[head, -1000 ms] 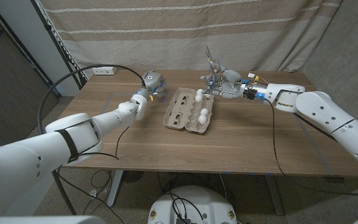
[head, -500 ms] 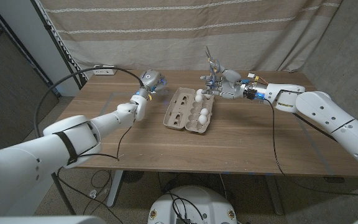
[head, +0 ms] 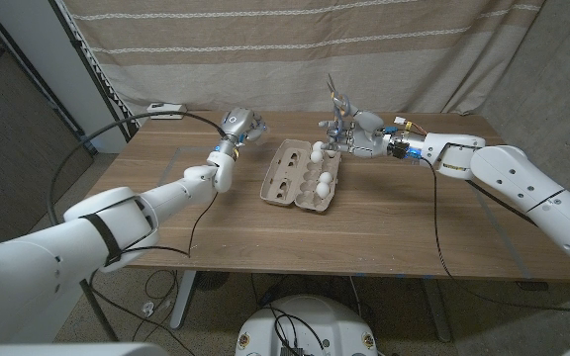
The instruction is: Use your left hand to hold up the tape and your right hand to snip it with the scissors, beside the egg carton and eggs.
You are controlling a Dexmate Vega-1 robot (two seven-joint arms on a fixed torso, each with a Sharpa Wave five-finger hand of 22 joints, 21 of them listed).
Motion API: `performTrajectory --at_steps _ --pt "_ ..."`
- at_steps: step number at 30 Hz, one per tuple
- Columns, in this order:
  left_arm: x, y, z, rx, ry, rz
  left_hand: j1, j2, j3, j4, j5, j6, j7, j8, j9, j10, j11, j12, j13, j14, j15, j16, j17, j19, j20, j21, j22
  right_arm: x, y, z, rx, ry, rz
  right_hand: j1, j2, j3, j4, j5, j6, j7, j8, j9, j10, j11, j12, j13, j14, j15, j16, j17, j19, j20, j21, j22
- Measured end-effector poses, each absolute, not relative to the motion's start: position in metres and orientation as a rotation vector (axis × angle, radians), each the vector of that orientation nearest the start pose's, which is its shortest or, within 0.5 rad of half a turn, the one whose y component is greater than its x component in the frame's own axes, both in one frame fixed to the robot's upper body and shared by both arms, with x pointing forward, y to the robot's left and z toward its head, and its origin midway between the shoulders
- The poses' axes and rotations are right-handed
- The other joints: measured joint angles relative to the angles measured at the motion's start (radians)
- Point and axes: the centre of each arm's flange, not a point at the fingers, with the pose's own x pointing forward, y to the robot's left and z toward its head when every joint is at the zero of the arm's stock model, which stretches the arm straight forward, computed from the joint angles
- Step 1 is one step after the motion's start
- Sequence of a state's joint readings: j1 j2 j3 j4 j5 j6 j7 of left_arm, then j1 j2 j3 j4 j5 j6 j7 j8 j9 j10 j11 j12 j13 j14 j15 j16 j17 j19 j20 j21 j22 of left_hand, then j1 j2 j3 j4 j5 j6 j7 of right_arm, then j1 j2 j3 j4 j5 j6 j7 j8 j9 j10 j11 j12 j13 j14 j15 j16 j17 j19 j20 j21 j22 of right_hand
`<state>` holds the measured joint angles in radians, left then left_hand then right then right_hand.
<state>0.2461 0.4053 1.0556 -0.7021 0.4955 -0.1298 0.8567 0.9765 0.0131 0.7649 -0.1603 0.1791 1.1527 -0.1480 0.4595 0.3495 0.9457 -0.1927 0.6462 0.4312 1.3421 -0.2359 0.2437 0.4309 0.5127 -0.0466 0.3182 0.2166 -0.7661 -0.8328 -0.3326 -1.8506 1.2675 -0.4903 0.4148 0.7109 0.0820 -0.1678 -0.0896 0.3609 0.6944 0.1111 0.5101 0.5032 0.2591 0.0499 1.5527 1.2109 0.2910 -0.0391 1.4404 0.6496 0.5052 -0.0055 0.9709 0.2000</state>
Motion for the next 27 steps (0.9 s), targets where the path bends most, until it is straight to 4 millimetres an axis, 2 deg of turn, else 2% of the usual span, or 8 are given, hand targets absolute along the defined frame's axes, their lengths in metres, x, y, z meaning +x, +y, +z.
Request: performTrajectory --at_steps 15,27 --pt "0.696 0.212 0.065 1.101 -0.999 0.378 0.005 -0.005 0.008 -0.008 0.0 0.005 0.005 0.0 -0.031 0.008 0.008 0.0 0.0 -0.001 0.0 -0.033 -0.032 -0.01 -0.002 0.0 -0.003 0.531 -0.202 0.066 0.103 -0.189 1.027 0.0 0.0 0.0 0.0 -0.006 0.0 0.0 -0.004 0.0 0.0 0.0 0.003 -0.006 0.0 0.0 0.0 -0.001 -0.002 -0.002 0.0 0.0" --pt "0.682 0.206 0.068 0.973 -1.038 0.341 0.006 -0.016 0.017 -0.005 0.0 0.005 0.005 -0.001 -0.039 0.016 0.016 0.0 0.0 -0.011 0.0 -0.05 -0.06 -0.02 -0.002 0.0 -0.003 0.529 -0.203 0.064 0.107 -0.197 1.027 0.0 0.0 0.0 0.0 -0.006 0.0 0.0 -0.008 0.002 0.0 0.0 0.003 -0.005 0.0 0.0 0.0 0.001 -0.002 -0.002 0.005 0.0"
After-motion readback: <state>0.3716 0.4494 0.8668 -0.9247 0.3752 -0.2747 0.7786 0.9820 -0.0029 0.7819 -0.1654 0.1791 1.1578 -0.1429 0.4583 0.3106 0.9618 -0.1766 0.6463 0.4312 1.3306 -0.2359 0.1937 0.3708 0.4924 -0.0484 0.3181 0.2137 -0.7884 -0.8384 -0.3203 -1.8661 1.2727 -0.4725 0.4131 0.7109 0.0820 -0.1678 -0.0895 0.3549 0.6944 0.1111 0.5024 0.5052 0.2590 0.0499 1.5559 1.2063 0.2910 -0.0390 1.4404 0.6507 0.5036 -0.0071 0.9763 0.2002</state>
